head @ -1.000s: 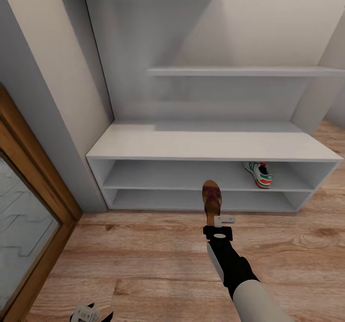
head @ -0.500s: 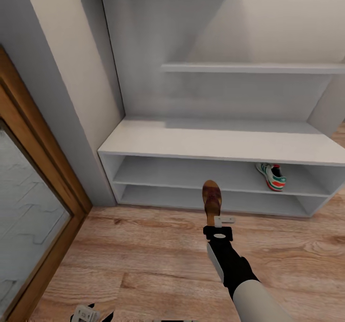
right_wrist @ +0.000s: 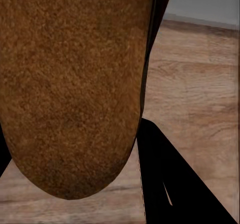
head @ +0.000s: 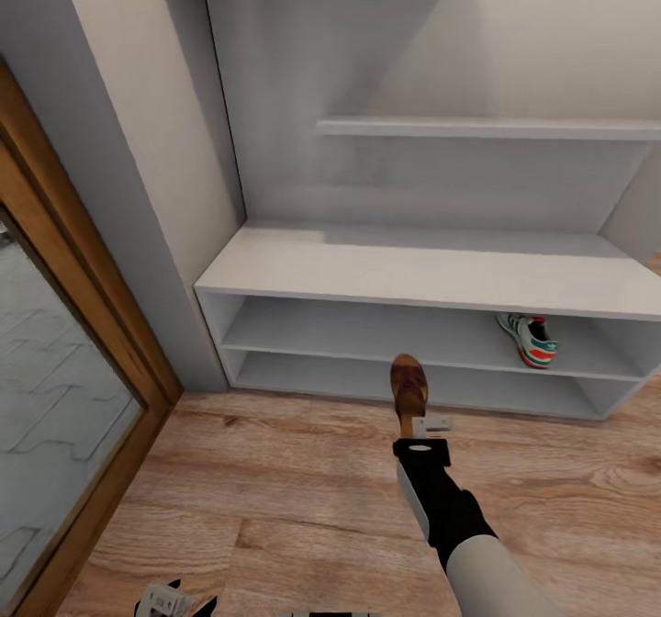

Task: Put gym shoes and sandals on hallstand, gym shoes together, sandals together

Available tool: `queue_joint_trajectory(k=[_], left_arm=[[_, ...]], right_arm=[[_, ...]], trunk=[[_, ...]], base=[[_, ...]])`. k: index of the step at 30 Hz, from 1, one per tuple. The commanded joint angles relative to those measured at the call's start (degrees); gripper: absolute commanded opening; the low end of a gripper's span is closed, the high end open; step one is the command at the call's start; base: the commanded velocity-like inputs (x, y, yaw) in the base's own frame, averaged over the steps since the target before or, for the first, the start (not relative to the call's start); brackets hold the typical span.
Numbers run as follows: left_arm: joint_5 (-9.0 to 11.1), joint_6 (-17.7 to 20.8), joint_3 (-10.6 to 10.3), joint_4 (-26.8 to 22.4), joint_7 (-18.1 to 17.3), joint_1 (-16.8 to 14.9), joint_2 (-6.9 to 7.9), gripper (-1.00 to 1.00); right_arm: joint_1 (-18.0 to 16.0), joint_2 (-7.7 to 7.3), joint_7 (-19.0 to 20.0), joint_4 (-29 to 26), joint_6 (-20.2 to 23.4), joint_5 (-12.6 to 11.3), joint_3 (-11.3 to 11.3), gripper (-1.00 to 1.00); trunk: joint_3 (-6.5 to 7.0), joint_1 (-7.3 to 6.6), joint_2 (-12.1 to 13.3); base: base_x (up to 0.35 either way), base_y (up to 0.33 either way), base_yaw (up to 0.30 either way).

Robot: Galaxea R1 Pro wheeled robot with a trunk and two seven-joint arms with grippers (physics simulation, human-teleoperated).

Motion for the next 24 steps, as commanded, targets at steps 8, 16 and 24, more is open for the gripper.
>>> queue_joint_trajectory(k=[8,16,24], left_arm=[[0.35,0.06,0.13,0.04,-0.51,-0.03,-0.10,1.00],[0.31,0.06,0.12,0.04,-0.46,-0.03,-0.26,1.00],[0.35,0.06,0.06,0.04,-0.43,-0.03,-0.28,1.00]], right_arm=[[-0.02,0.00,-2.16,-2.17,3.80,0.28,-0.04,-1.00],[-0.02,0.00,-2.36,-1.85,3.91,0.32,-0.21,-1.00],[-0.02,0.00,-2.36,-1.78,3.91,0.32,-0.24,-1.00]], trunk=[[-0.05,-0.01,-0.02],[-0.05,-0.01,-0.02],[-0.05,-0.01,-0.02]], base=[[0.005,0.000,0.000],[0.267,0.000,0.000],[0.232,0.000,0.000]])
